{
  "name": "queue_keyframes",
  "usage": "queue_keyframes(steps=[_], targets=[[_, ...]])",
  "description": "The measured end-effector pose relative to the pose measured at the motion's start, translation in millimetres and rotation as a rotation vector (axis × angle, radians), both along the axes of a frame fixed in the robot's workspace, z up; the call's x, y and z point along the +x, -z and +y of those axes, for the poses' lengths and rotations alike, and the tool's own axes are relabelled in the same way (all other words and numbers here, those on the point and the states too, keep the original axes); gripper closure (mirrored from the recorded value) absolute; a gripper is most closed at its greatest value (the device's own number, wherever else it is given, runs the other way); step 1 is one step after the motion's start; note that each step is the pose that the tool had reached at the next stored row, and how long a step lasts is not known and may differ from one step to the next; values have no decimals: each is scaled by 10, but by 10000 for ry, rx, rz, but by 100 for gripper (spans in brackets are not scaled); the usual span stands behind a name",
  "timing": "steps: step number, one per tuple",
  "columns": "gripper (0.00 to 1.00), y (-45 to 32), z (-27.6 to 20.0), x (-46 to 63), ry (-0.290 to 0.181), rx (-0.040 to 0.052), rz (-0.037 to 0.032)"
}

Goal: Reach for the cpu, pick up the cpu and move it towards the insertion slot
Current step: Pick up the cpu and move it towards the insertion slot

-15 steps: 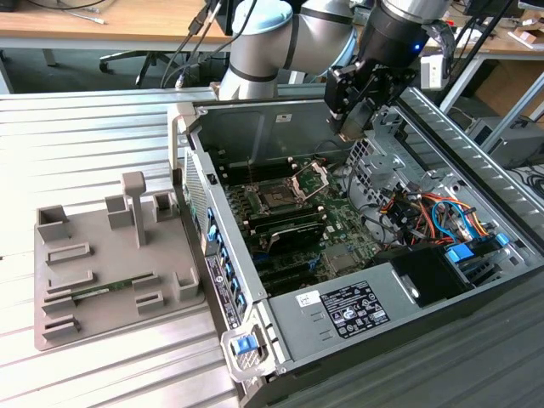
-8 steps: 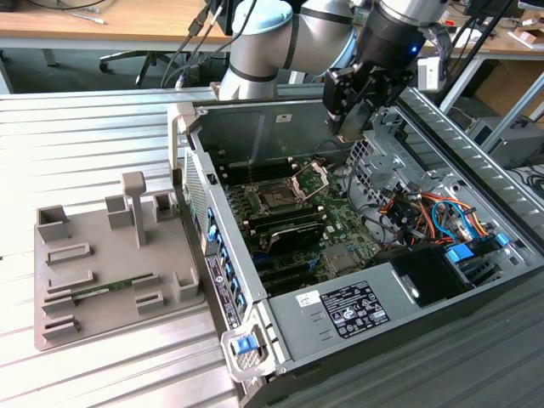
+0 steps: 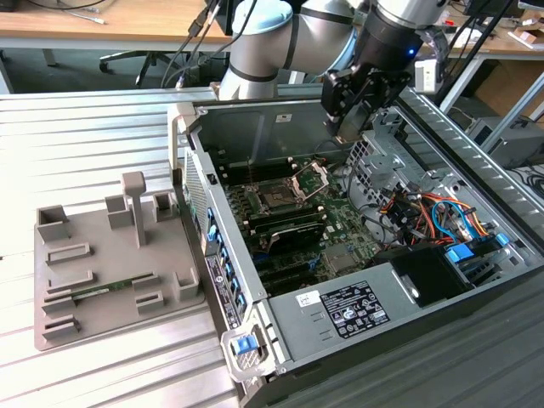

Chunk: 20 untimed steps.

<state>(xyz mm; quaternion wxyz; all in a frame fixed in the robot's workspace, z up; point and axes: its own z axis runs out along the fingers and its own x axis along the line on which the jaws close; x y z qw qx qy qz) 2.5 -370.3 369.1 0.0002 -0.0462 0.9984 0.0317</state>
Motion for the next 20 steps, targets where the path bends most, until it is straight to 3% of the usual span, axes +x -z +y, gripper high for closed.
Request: queue_keyframes(steps=[20], targets=[[46,112,25,-31,0,0,0]])
